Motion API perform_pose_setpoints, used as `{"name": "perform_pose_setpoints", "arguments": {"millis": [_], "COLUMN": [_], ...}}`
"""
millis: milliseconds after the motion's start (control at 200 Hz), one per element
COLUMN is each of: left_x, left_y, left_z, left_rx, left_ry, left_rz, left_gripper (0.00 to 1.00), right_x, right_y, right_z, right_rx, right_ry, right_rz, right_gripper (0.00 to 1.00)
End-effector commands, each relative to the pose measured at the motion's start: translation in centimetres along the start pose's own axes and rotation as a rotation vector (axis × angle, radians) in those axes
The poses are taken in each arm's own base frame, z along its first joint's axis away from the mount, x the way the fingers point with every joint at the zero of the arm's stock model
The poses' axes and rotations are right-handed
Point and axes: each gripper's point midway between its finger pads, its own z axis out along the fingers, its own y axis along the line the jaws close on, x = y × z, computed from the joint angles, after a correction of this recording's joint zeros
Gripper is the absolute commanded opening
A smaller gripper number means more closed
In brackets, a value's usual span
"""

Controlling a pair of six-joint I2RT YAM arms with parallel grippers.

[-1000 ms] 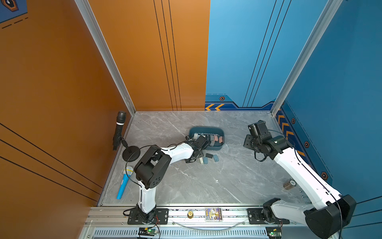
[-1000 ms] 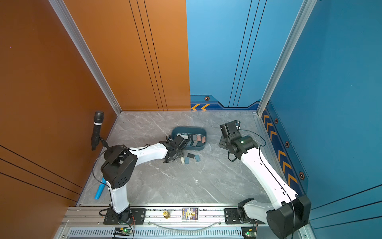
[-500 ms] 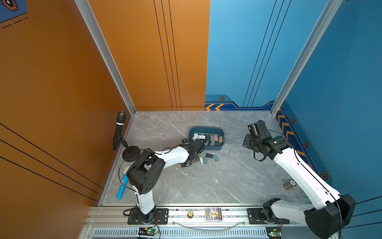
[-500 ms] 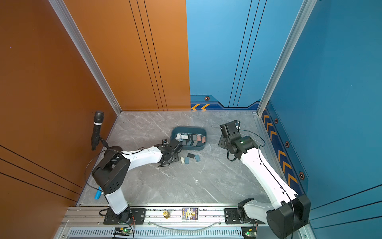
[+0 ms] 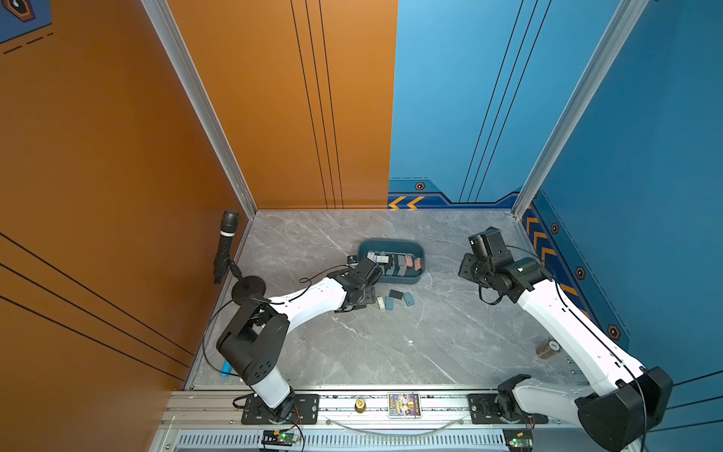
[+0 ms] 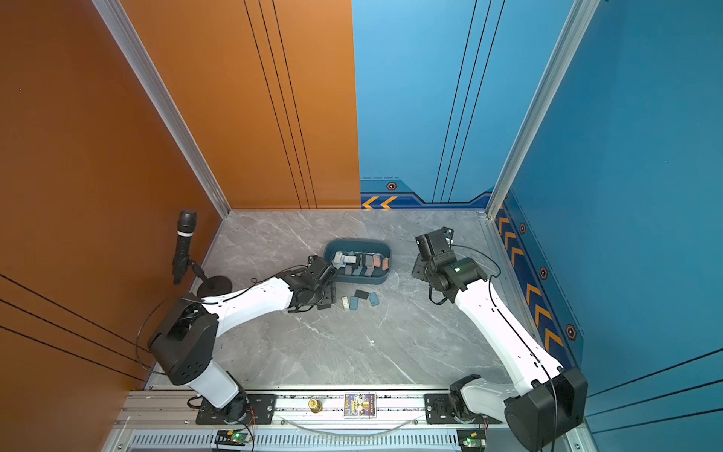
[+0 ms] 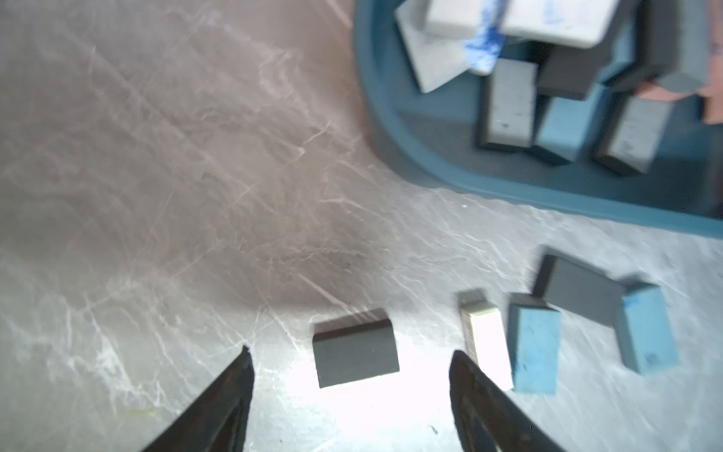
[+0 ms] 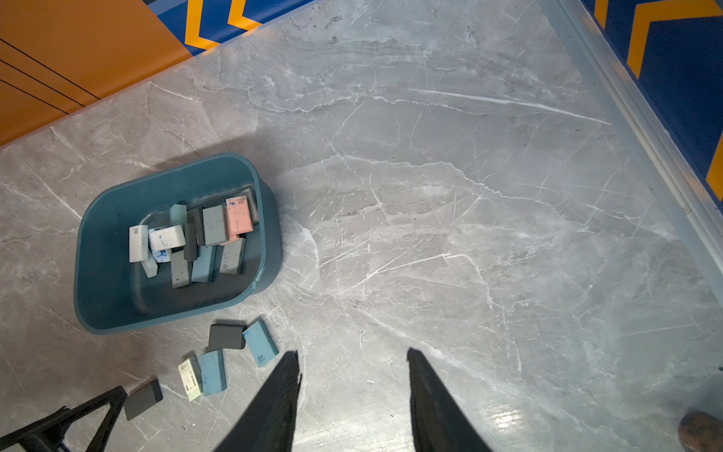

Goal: Put the eraser in the storage box
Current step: Adjust the eraser at the center of the board, then pick up the eraser from the center of the board.

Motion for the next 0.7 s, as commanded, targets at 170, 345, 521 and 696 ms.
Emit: {"name": "perform_pose_setpoints", "arguments": {"millis": [170,345,521,696], "left_x": [2.8,2.8,2.5,2.4], "left_y": [-0.3,-1.2,-0.8,-0.7], "left_z": [-0.6,-0.8,-0.3,-0.1], "left_rx": [0.227,0.295,0.295,0.312], "left_ry": [0.128,0.132,0.157,0.159], "left_rz": [0.326,0.419,0.497,0.572], "left_gripper": [0.78,0.78,0.78,0.78], "right_x": [1.0,1.3,1.2,1.2], "right_y": [-0.1,-0.2,-0.3,-0.6], "right_z": [0.3,0.4,0.0,-0.3], "right_rx": [-0.006,-0.007,-0.008,-0.008], "right_ry": [0.02,0.028,0.025,0.024], "right_rz": [0.008,0.006,-0.004,0.001], "right_gripper": [0.47,0.47,0.47,0.48]}}
